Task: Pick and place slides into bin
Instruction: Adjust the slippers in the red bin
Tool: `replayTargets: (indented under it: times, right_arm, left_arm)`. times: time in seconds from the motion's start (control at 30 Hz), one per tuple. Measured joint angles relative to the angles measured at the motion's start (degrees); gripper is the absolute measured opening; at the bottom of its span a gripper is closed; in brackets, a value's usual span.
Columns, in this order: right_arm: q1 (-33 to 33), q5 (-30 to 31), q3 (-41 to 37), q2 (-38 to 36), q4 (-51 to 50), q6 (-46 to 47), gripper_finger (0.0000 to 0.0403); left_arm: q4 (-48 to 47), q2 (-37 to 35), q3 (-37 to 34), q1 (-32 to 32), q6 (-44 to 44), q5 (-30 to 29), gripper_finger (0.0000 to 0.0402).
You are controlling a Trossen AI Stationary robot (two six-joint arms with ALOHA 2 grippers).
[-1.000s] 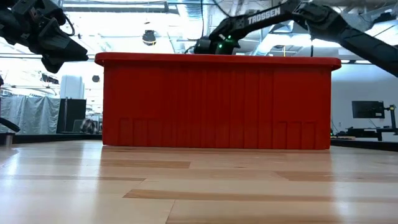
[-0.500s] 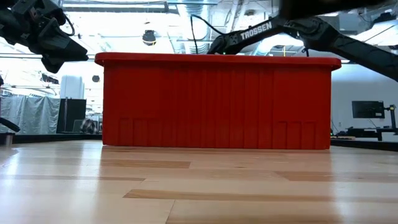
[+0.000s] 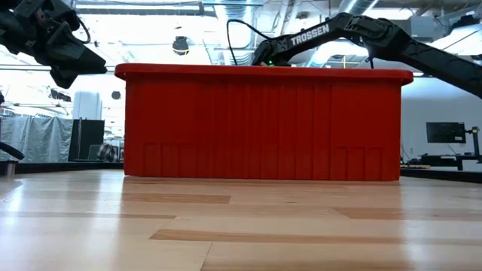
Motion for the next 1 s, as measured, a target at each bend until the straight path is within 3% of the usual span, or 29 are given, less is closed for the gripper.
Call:
replayTargets:
  times: [0.7,1.0]
  right_arm:
    - [0.6,11.0,0.0,0.0,0.0,-0.3,0.0000]
    - [1.7,11.0,0.0,-0.9,0.0,-9.1,0.0000]
  left_arm:
    - [0.0,0.0,0.0,0.0,0.0,0.0,0.0089]
    - [0.0,0.0,0.0,0.0,0.0,0.0,0.0089]
